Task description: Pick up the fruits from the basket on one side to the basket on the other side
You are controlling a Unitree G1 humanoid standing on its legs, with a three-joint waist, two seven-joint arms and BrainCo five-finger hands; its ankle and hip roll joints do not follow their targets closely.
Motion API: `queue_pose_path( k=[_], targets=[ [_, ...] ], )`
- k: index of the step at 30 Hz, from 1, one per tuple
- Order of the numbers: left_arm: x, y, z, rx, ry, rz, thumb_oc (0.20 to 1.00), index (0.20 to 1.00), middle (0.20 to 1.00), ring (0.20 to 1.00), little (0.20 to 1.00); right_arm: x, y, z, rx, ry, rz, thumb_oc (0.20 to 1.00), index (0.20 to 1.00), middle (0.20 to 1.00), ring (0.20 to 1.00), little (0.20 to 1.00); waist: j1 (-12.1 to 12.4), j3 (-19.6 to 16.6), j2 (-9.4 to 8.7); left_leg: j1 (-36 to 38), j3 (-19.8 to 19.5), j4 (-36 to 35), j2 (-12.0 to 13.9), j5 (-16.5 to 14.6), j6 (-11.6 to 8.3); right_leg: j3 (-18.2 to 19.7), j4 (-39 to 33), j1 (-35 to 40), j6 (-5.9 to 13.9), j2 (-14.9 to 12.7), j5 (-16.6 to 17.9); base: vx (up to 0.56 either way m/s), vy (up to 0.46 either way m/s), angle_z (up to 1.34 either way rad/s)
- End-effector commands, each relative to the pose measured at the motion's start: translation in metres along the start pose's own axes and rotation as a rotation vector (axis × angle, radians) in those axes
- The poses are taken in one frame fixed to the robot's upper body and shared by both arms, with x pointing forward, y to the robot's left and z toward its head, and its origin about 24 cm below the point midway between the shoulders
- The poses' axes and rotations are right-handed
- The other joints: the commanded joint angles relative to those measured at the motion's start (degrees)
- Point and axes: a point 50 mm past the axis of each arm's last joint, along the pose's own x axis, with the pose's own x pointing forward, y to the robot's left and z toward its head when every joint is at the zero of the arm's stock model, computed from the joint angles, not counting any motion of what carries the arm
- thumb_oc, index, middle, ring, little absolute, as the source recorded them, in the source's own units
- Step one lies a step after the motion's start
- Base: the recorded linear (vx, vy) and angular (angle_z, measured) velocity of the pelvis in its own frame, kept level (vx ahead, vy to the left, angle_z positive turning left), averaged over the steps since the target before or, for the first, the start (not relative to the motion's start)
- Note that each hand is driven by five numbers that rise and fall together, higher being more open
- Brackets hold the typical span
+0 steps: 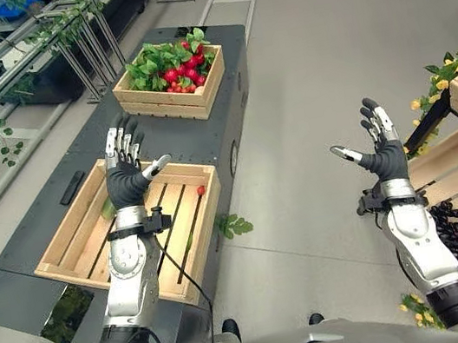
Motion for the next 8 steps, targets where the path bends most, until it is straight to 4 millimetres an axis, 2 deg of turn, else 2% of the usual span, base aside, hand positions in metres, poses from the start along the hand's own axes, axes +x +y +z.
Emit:
queue_pose_path(
  k=[1, 8],
  targets=[
    [0.0118, 0.0007, 0.0154, -0.004, -0.092, -0.028, 1.0, 1.0, 1.0, 1.0, 1.0, 0.0105, -0.0081, 0.0167, 0.013, -0.112, -0.044, 1.0, 1.0, 1.0, 1.0, 1.0, -0.5, -0.8, -2.25, 0.0, -1.2, 3.5, -0.6, -5.3, 0.7, 0.6, 2.7, -1.7, 1.69, -0.4, -1.4, 0.0, 0.0, 0.0],
    [0.009, 0.0012, 0.0133, -0.02, -0.08, -0.024, 1.0, 1.0, 1.0, 1.0, 1.0, 0.0082, -0.007, 0.0155, 0.017, -0.106, -0.036, 1.0, 1.0, 1.0, 1.0, 1.0, -0.8, -1.1, -2.34, 0.5, -1.1, 3.3, -0.4, -5.5, 0.64, 0.8, 2.7, -1.2, 1.54, -0.2, -1.6, 0.0, -0.001, 0.0]
  ],
)
